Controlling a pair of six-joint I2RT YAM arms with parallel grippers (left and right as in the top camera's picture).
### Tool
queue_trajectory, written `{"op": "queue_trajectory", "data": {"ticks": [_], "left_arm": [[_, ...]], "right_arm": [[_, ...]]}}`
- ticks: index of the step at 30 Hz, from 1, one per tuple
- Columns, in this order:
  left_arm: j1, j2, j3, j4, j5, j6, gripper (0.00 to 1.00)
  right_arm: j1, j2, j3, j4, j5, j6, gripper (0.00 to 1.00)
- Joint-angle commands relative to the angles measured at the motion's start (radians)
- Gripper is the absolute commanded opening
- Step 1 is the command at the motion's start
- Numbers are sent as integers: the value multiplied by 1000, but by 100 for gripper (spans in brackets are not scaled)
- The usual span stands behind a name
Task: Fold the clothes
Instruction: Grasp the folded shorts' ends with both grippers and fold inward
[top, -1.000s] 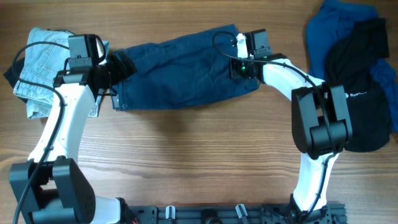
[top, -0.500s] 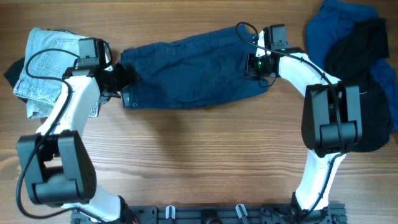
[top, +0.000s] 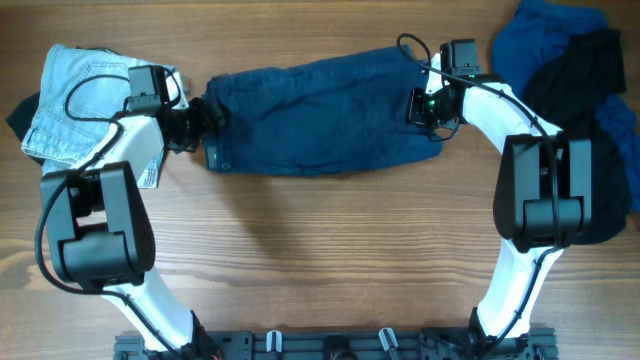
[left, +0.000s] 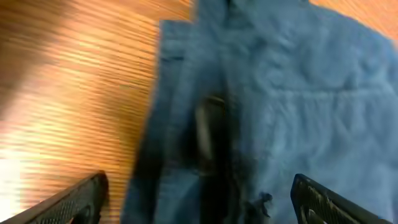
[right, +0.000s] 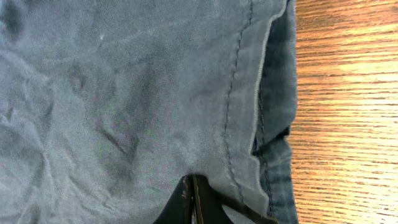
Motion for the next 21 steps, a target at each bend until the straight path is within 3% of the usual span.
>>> {"op": "queue_trajectory", "data": {"ticks": [1, 7, 11, 14, 15, 16, 17, 21], "left_arm": [[-1, 13, 10, 5, 103, 113, 96], [-5, 65, 10, -21, 105, 138, 74], [-19, 98, 10, -2, 115, 138, 73], [-48, 100, 10, 13, 134, 138, 66], [-61, 100, 10, 13, 134, 138, 39], [-68, 100, 10, 12, 134, 132, 26], [-73, 100, 10, 7, 133, 129, 4], [2, 88, 10, -20, 116, 77, 4]], "right_arm": [[0, 55, -49, -47, 76, -21, 4], [2, 55, -49, -46, 50, -21, 4], [2, 55, -49, -45, 42, -22, 4], [2, 55, -49, -38, 27, -21, 4], [2, 55, -49, -38, 27, -21, 4], [2, 55, -49, -39, 27, -21, 4], [3, 55, -49, -41, 26, -21, 4], [5, 55, -49, -51, -26, -46, 4]]}}
